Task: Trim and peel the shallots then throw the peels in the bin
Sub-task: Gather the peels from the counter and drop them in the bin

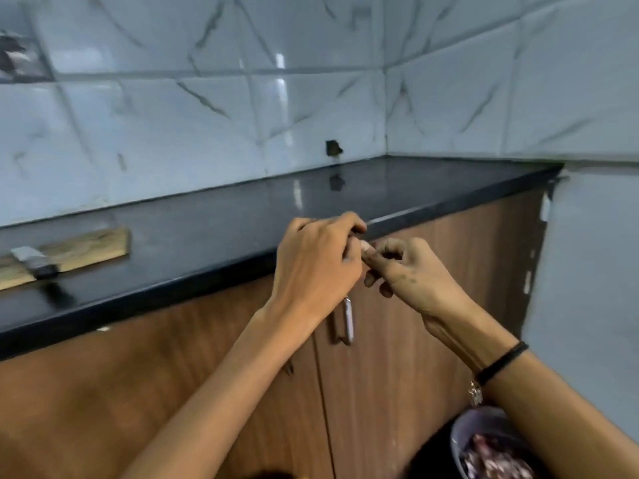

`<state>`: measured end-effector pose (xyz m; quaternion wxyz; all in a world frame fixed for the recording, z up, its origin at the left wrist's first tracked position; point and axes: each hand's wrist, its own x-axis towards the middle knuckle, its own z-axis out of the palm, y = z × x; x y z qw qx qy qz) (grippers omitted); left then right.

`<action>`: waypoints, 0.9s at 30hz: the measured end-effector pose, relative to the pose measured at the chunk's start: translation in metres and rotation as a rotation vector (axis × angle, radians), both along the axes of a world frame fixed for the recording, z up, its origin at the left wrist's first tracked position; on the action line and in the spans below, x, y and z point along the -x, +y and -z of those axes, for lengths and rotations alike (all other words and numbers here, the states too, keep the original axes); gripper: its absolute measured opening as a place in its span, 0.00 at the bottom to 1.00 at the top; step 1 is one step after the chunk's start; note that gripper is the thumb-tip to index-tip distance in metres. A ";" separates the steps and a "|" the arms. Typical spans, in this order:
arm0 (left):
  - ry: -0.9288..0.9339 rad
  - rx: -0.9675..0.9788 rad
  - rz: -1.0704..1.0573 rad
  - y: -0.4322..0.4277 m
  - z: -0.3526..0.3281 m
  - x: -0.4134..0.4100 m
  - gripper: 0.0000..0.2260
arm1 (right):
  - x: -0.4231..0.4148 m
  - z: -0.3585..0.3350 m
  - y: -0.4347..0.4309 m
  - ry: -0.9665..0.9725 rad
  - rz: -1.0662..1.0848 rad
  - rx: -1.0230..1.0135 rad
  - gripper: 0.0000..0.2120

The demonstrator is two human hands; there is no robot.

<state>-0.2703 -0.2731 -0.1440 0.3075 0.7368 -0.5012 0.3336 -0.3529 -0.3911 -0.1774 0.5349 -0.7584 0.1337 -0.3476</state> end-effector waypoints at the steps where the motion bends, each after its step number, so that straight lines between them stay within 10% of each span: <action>1: -0.037 -0.022 0.031 -0.017 0.013 0.009 0.10 | 0.012 0.013 -0.011 0.031 0.052 -0.018 0.15; 17: 0.390 -0.819 0.228 -0.187 0.242 0.084 0.13 | 0.128 0.289 -0.192 0.899 0.607 0.025 0.09; 27: 0.567 -0.976 0.282 -0.209 0.281 0.075 0.14 | 0.140 0.324 -0.204 1.011 0.564 0.086 0.05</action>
